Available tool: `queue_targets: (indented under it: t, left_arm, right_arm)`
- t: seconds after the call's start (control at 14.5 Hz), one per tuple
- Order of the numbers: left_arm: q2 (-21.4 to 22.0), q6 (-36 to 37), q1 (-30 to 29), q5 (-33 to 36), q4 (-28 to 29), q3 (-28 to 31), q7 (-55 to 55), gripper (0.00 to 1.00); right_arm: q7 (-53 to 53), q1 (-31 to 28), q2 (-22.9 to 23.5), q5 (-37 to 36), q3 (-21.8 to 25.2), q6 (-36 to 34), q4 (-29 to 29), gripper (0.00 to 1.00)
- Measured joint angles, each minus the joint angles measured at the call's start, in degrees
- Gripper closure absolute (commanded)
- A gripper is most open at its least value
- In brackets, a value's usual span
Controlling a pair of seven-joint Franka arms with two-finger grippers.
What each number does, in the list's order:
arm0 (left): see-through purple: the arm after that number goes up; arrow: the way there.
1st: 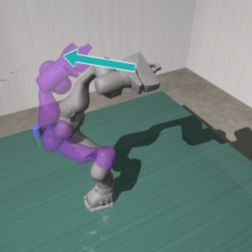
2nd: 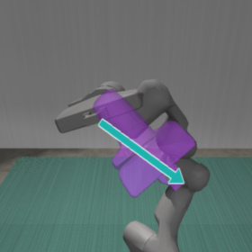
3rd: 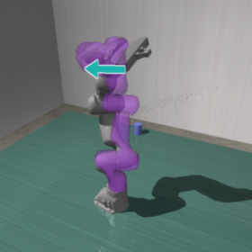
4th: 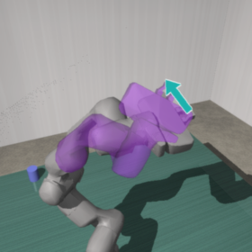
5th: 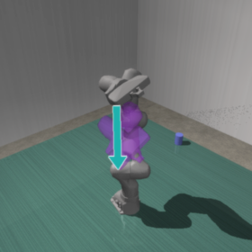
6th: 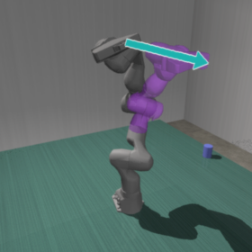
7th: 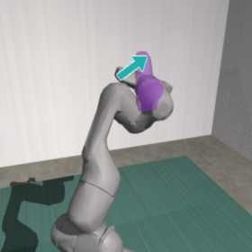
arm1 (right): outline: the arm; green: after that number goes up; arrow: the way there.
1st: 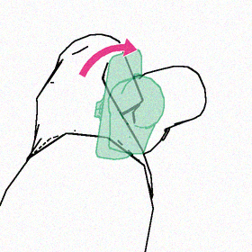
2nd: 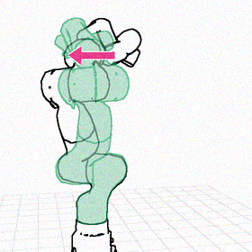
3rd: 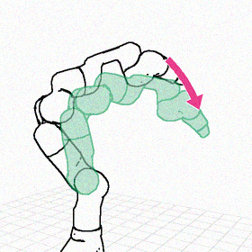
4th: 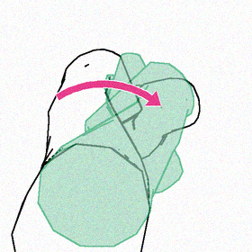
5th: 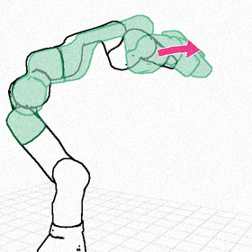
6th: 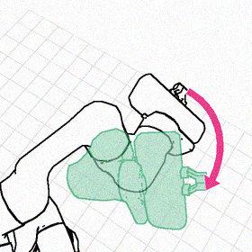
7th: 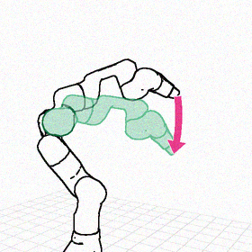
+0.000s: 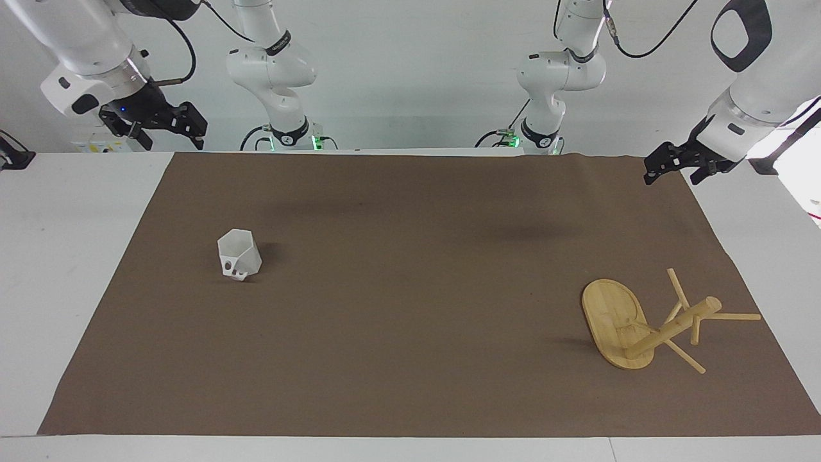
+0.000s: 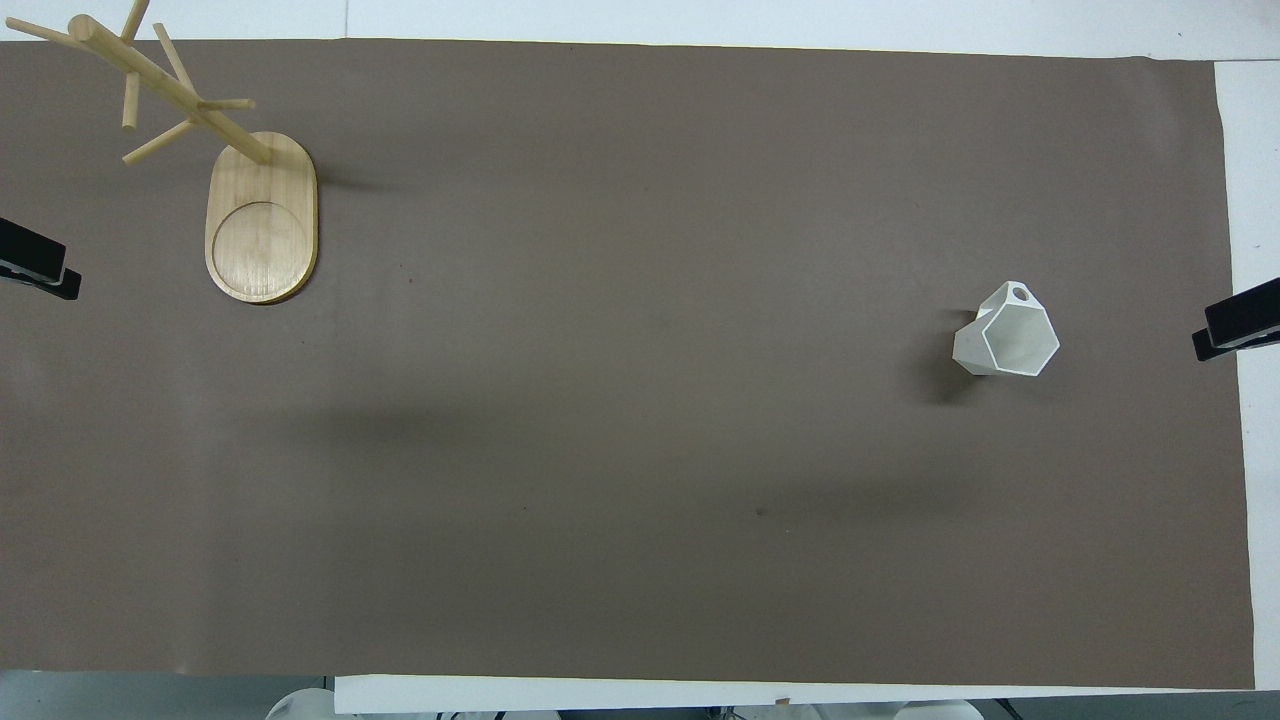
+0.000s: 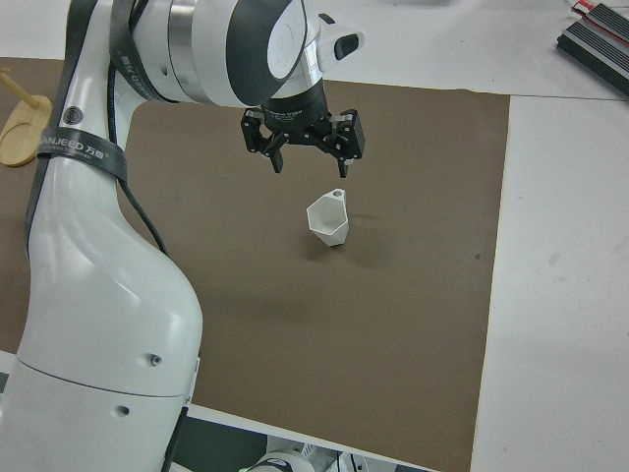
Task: Hang cup on rack
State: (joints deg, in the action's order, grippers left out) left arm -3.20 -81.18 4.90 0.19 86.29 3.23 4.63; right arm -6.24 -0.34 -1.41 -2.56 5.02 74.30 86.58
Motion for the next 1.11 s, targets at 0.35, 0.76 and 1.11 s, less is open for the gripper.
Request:
queue_targets:
  t: [0.35,0.76,1.11]
  left_arm:
    - [0.0,0.0,0.0,0.0,0.0,0.0,0.0,0.0]
    - [0.0,0.0,0.0,0.0,0.0,0.0,0.0,0.0]
    - [0.0,0.0,0.0,0.0,0.0,0.0,0.0,0.0]
  right_arm:
    - [0.01,-0.05,0.0,0.0,0.02,-0.05,0.08,0.0]
    - [-3.04,0.07,-0.02,0.0,-0.26,-0.32,0.76,0.0]
    - [-24.59,-0.71,-0.02,0.0,-0.14,2.45,1.71,0.0]
